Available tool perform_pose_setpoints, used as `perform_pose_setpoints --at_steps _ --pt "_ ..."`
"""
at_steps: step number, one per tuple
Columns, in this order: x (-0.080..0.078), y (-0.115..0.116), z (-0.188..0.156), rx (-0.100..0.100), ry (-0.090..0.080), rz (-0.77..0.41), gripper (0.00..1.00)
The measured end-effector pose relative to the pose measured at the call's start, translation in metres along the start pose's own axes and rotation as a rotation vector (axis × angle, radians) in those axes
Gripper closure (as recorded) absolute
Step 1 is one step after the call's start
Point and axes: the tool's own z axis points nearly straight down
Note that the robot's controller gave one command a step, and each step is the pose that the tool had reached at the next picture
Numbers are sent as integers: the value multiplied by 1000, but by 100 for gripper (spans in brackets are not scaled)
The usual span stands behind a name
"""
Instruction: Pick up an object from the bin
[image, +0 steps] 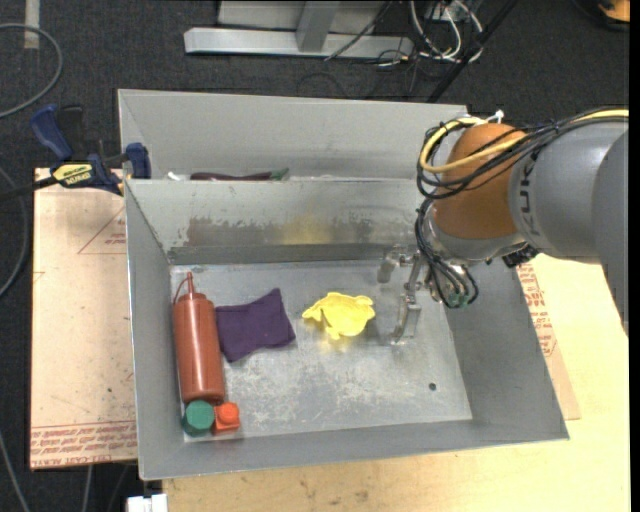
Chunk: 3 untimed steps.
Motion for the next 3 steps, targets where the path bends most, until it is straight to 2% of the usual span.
perform_pose_setpoints --at_steps 1,2,3 --pt "-1 -14 -35 4 -16 20 0" --pt "3 29 0 3 -6 -55 0" --pt "42 51 14 -1 -12 -76 0"
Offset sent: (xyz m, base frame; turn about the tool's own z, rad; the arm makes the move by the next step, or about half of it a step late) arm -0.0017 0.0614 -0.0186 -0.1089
